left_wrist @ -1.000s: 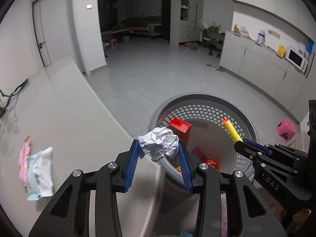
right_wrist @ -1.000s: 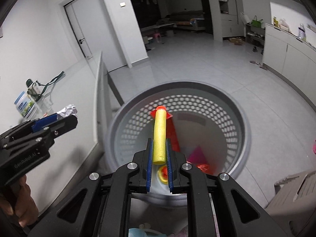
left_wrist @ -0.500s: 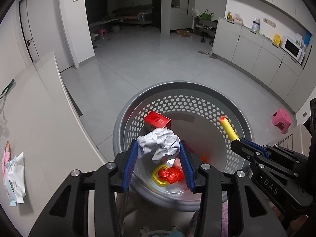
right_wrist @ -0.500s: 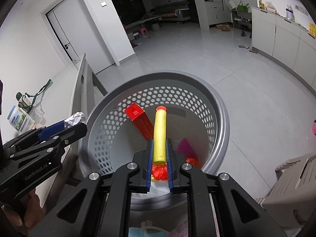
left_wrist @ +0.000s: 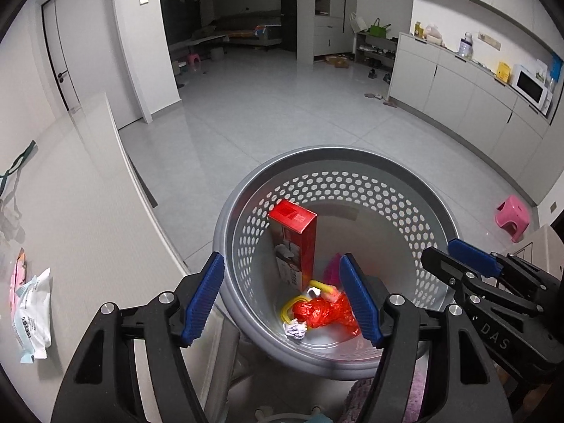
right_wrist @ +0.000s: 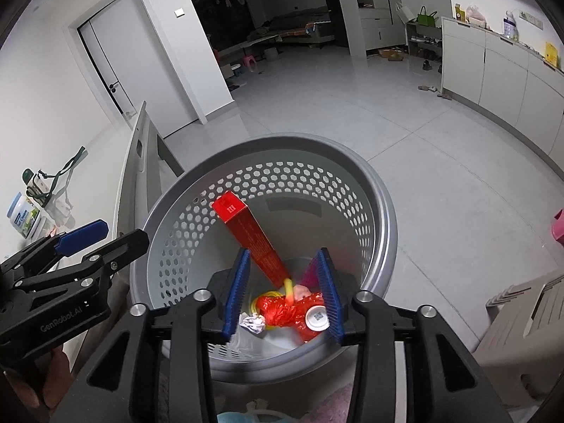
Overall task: Collect trash
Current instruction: 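Move both open tools back from the basket toward the table, then close the right tool on the light-blue wet-wipe pack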
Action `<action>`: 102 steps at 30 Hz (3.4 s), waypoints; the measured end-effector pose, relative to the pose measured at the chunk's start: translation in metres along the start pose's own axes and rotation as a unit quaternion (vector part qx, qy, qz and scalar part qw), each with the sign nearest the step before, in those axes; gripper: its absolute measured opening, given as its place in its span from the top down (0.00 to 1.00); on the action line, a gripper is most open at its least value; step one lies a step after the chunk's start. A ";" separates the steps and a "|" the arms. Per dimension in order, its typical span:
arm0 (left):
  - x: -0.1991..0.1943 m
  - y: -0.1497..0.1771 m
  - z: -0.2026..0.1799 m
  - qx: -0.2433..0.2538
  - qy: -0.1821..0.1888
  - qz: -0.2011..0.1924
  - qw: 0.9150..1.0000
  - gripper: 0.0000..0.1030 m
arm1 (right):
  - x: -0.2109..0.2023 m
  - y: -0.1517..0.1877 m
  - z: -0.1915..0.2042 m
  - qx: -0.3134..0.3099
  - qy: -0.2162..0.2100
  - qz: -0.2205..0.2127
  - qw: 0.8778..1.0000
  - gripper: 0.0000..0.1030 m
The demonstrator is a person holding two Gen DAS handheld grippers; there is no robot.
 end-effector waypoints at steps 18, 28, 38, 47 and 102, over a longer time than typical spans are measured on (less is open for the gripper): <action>-0.022 0.002 0.023 -0.022 -0.021 -0.024 0.999 0.20 | -0.018 -0.004 0.018 -0.019 0.022 -0.024 0.999 0.36; -0.042 0.009 0.053 -0.045 -0.041 -0.039 0.997 0.17 | -0.026 -0.003 0.043 -0.034 0.027 -0.039 0.998 0.29; -0.072 0.013 0.095 -0.076 -0.062 -0.064 0.993 0.12 | -0.037 -0.008 0.077 -0.052 0.024 -0.056 0.997 0.27; -0.105 0.025 0.145 -0.114 -0.090 -0.092 0.985 0.09 | -0.047 -0.008 0.126 -0.093 0.010 -0.071 0.993 0.26; -0.155 0.100 0.365 -0.262 -0.176 -0.086 0.945 0.09 | 0.064 -0.016 0.381 -0.237 -0.099 0.083 0.963 0.54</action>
Point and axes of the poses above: each gripper's, at about its wrist camera, not at the fingertips, and x roughly the way its jaws point, z to its left, y to its underside, the point moved 5 cm from there along x, roughly the way its jaws point, and after that the axes turned 9 degrees about -x, right-handed, at the moved point
